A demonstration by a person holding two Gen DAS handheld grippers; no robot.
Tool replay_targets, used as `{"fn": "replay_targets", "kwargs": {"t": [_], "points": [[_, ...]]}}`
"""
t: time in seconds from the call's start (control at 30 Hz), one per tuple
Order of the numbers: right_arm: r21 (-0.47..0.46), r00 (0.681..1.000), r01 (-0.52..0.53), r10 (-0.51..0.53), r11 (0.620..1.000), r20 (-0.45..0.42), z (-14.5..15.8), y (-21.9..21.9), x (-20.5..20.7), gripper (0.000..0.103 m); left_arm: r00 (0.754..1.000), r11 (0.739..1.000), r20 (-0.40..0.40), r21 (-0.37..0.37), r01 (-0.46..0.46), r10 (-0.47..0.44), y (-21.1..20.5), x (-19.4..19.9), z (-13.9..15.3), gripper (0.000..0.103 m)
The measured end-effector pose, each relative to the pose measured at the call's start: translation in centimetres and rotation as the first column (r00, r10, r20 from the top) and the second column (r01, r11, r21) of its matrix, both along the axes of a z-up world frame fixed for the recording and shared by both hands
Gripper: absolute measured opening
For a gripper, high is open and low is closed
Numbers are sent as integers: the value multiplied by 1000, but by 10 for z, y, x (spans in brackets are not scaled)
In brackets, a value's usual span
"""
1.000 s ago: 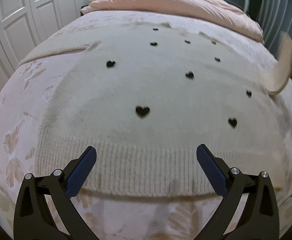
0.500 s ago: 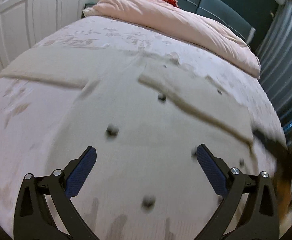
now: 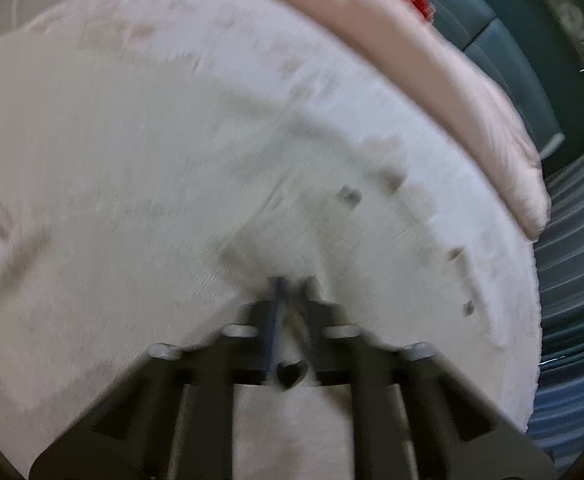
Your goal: Fold small clothes
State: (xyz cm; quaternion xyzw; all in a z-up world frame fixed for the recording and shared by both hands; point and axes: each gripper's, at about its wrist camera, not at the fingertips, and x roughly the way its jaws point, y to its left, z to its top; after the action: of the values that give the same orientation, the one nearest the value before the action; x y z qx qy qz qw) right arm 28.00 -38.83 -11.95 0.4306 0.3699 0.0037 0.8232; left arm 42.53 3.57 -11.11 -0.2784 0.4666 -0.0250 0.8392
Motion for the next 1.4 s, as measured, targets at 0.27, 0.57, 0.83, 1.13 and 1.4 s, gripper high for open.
{"fn": "replay_targets", "kwargs": {"t": [0.27, 0.57, 0.83, 1.13, 1.4], "points": [[-32, 999, 6, -8, 999, -38, -29, -8, -2, 4, 999, 997, -33, 71, -16, 18, 29, -6, -22, 0], [-287, 999, -39, 38, 957, -8, 34, 23, -11, 15, 999, 993, 9, -104, -48, 49, 17, 6, -14, 68], [-369, 996, -71, 86, 927, 26, 36, 35, -25, 15, 998, 998, 21, -25, -53, 54, 27, 17, -18, 11], [-439, 992, -116, 83, 891, -95, 24, 44, -19, 18, 996, 997, 92, -73, -4, 11, 58, -19, -6, 25], [-541, 955, -288, 275, 790, -107, 29, 132, -100, 54, 894, 894, 25, 11, -449, 448, 280, -80, 0, 72]]}}
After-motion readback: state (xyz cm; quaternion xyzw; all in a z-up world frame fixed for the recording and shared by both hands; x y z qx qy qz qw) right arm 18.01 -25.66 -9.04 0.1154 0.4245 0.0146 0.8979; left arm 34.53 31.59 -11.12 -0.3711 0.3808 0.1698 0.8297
